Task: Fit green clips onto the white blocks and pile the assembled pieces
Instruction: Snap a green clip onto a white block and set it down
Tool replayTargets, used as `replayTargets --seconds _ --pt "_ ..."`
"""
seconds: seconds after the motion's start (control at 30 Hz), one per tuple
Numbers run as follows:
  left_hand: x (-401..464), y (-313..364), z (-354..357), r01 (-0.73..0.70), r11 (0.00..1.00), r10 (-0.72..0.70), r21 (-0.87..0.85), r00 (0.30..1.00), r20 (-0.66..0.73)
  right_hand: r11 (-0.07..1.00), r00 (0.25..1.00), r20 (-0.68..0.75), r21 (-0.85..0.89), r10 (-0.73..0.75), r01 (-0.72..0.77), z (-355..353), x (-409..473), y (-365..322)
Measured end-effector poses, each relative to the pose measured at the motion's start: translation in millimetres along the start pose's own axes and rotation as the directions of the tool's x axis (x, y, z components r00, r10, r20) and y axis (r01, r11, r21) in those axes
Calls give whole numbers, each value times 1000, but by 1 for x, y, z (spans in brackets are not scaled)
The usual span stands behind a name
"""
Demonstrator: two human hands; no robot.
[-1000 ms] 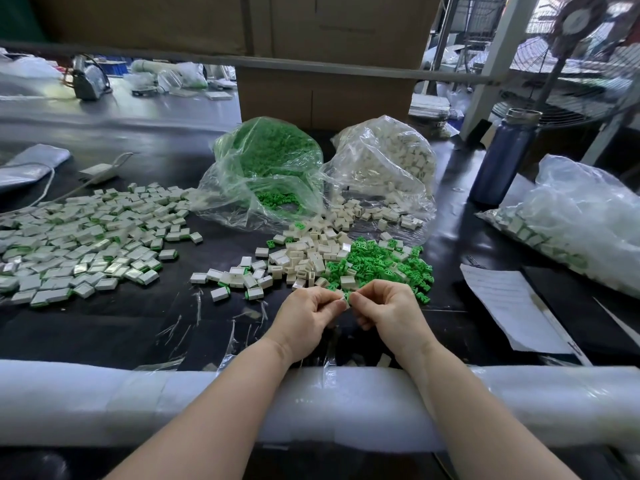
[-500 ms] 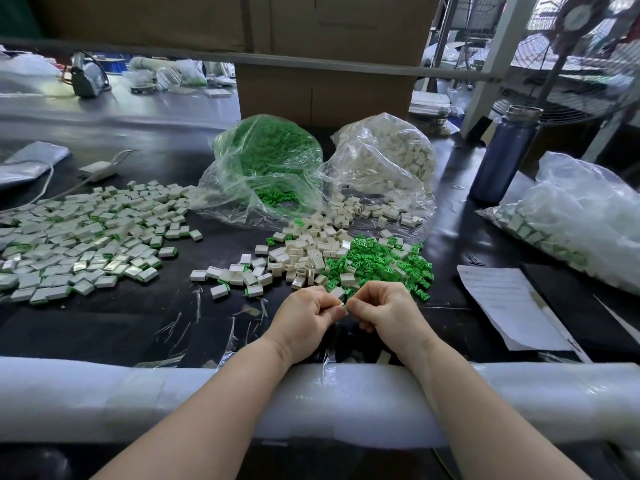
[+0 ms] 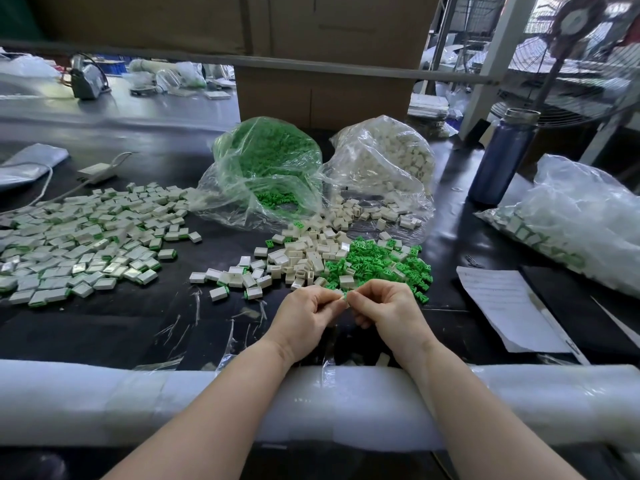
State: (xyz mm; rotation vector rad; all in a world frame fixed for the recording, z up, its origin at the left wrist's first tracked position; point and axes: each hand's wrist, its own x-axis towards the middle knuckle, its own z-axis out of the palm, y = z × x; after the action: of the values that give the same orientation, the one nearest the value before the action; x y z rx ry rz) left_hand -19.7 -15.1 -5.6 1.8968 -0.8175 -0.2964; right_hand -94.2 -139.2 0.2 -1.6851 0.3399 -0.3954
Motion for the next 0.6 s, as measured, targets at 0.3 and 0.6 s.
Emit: replayTargets --seconds 0.3,0.6 --pt "-2 4 0 44 993 -46 -106 999 -18 997 999 6 57 -50 49 0 -1 -1" --pt "-1 5 -2 18 986 -22 -167 1000 -21 1000 998 60 7 -31 31 1 2 2"
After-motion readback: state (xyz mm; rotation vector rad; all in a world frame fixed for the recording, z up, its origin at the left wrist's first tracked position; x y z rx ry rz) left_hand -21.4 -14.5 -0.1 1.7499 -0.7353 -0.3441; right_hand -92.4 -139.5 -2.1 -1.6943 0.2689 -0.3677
